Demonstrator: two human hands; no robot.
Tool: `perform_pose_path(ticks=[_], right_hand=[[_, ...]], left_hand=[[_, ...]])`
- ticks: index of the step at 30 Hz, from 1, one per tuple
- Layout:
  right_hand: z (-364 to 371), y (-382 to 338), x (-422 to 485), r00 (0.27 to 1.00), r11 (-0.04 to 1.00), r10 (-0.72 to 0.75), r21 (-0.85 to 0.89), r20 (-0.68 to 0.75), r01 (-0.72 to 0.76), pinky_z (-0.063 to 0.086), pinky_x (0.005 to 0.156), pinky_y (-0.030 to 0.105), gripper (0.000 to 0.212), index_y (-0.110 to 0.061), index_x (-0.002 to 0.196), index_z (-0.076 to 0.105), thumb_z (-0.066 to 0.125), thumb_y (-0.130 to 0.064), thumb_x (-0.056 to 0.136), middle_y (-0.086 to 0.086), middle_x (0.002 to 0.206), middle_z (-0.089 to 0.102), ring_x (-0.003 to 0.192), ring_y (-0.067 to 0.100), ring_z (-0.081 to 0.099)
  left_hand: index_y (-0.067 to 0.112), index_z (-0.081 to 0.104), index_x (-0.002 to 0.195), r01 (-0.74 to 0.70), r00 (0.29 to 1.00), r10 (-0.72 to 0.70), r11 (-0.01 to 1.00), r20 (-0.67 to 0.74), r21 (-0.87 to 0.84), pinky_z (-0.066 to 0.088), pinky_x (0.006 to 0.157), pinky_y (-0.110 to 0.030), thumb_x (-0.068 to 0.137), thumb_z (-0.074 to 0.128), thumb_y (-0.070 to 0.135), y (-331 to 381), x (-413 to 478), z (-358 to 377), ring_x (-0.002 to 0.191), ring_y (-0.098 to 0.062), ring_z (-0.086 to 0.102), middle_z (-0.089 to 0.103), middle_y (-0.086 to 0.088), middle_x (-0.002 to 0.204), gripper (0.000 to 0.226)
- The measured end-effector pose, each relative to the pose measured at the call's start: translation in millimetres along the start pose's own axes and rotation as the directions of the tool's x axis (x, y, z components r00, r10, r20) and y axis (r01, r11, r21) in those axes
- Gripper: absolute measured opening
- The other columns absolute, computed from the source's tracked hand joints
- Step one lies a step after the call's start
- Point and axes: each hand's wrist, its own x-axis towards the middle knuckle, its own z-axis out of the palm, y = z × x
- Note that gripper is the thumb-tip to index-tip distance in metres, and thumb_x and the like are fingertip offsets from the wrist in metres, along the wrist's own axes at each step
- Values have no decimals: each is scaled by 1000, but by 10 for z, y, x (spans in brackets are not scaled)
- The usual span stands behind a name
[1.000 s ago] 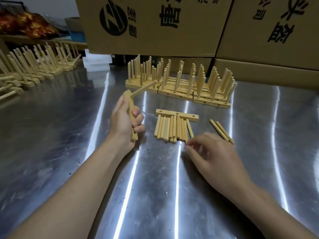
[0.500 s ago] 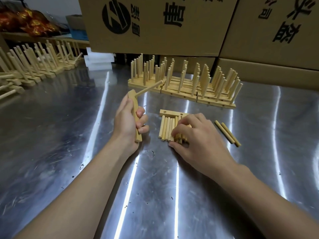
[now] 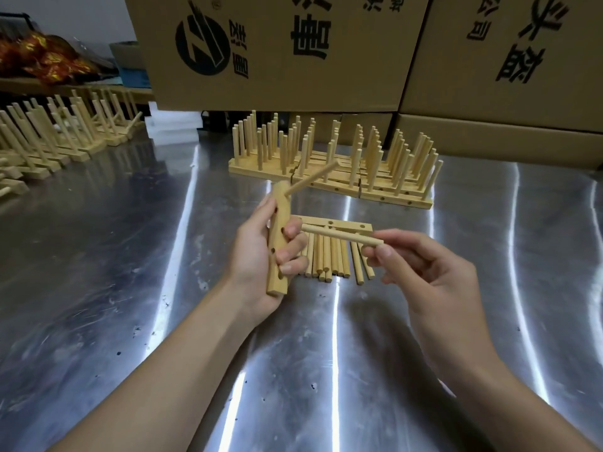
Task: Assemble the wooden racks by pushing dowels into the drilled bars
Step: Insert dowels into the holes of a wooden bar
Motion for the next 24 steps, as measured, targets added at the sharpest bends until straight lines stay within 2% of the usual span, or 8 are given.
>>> perform_pose_path(ticks=[5, 9, 12, 16, 21, 24], right_hand=[[-37, 13, 6, 999, 999, -32, -32, 25, 33, 56, 79, 17, 18, -20, 111, 79, 72, -11, 97, 6, 104, 81, 100, 19, 78], [-44, 19, -7, 998, 997, -52, -61, 22, 54, 57, 80, 20, 18, -23, 110, 79, 72, -13, 97, 4, 105, 81, 103, 20, 77], [-62, -12, -39, 992, 980, -128, -152, 18, 129, 59, 81, 25, 20, -29, 112, 78, 72, -14, 100, -1, 105, 81, 103, 21, 77], [-92, -77, -73, 967, 915, -254, -321, 19, 246, 59, 85, 32, 19, -34, 113, 75, 71, -20, 101, -8, 107, 79, 101, 22, 76], [-70, -108, -100, 948, 861, -317, -408, 33, 303, 58, 81, 30, 21, -31, 114, 75, 72, -19, 98, -14, 107, 78, 93, 20, 75], [-73, -98, -100, 949, 866, -315, -405, 16, 294, 58, 82, 34, 20, -29, 115, 75, 72, -19, 98, -13, 108, 78, 92, 22, 74]], left_hand=[[29, 59, 147, 33, 994, -34, 999, 101, 10, 31, 34, -15, 113, 41, 32, -91, -72, 73, 42, -3, 33, 43, 3, 71, 39], [28, 59, 147, 34, 994, -38, 999, 106, 35, 31, 35, -15, 114, 41, 33, -98, -94, 85, 43, -3, 33, 42, 3, 70, 38], [26, 56, 150, 32, 994, -38, 998, 99, 61, 30, 35, -15, 111, 45, 33, -106, -104, 91, 44, -4, 33, 43, 2, 73, 41], [28, 57, 148, 5, 995, -16, 994, 95, 111, 29, 36, -16, 111, 44, 30, -97, -99, 96, 45, -5, 34, 54, 0, 82, 39], [32, 56, 150, 32, 992, -49, 988, 115, 149, 32, 36, -16, 112, 43, 30, -92, -106, 91, 46, -5, 35, 59, 0, 84, 40], [34, 55, 151, 30, 989, -58, 978, 133, 206, 31, 37, -17, 112, 44, 29, -97, -113, 79, 47, -6, 35, 59, -1, 87, 41]])
